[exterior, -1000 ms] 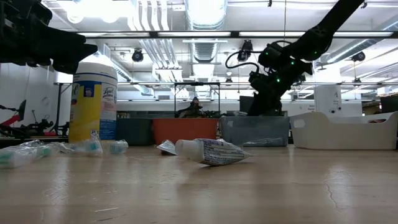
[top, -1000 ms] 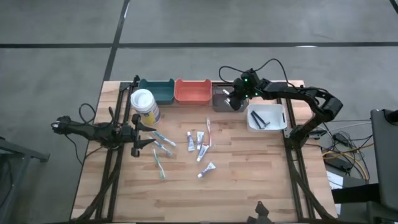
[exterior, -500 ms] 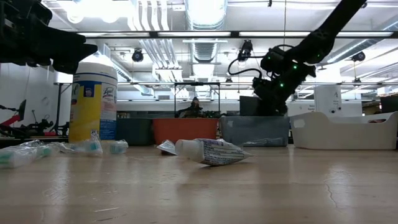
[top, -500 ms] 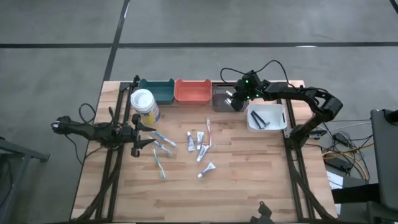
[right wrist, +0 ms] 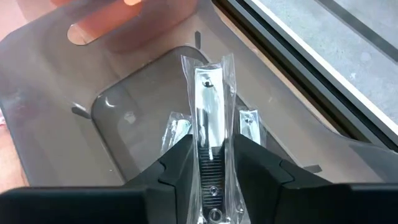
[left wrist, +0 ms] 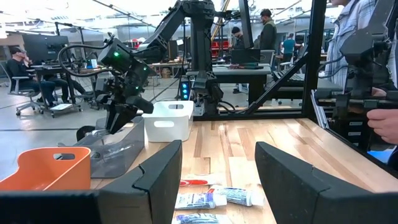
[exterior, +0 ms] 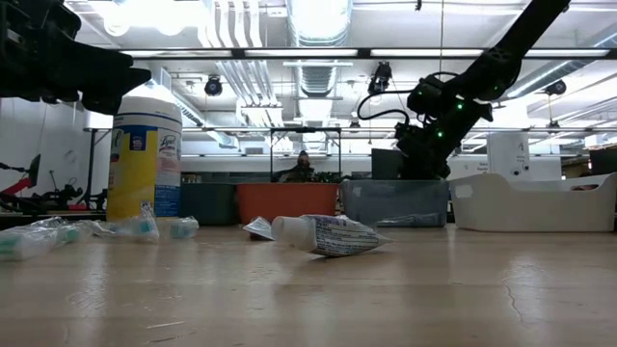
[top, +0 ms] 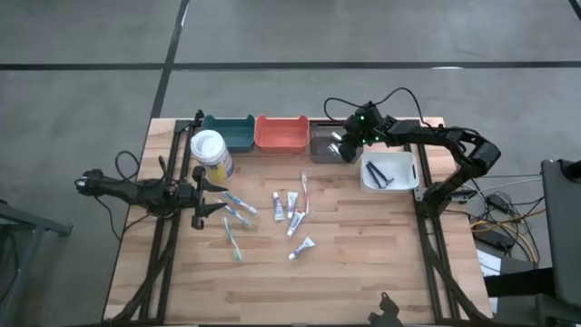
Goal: Pick & Place Travel size toiletries
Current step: Put the nail cutter into the black bin, then put the toothpaste into the orange bin
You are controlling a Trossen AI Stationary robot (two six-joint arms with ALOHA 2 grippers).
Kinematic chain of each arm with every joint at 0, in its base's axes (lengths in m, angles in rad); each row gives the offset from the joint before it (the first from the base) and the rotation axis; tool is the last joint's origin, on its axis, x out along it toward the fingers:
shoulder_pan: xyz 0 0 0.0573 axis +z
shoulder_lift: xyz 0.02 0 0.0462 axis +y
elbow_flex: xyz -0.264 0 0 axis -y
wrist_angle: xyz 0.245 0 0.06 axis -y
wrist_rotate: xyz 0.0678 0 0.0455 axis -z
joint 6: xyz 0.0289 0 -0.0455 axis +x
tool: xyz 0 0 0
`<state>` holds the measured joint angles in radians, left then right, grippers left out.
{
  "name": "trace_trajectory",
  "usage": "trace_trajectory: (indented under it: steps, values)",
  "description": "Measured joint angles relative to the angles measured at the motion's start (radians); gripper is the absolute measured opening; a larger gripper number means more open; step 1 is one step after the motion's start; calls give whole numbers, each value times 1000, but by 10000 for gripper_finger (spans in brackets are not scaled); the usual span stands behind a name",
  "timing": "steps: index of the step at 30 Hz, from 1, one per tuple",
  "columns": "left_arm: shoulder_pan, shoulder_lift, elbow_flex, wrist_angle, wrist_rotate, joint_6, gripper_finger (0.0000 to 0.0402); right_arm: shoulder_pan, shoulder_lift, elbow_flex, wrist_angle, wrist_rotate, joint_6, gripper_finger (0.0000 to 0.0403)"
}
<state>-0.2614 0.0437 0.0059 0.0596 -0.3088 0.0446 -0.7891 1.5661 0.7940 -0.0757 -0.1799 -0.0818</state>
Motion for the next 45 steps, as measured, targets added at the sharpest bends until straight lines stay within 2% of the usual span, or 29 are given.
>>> trace_trajectory:
  steps: [24, 31, 35, 45]
  values:
    - [0, 0, 0, 0, 0, 0, 209, 1, -29, 0, -7, -23, 4, 143]
    - [0, 0, 0, 0, 0, 0, 209, 24, -133, -28, -19, -44, -37, 144]
    - [0, 0, 0, 0, 0, 0, 209, 47, -209, -63, 6, -95, -73, 138]
    - [0, 0, 0, 0, 0, 0, 209, 115, -419, -245, 141, -135, -29, 124]
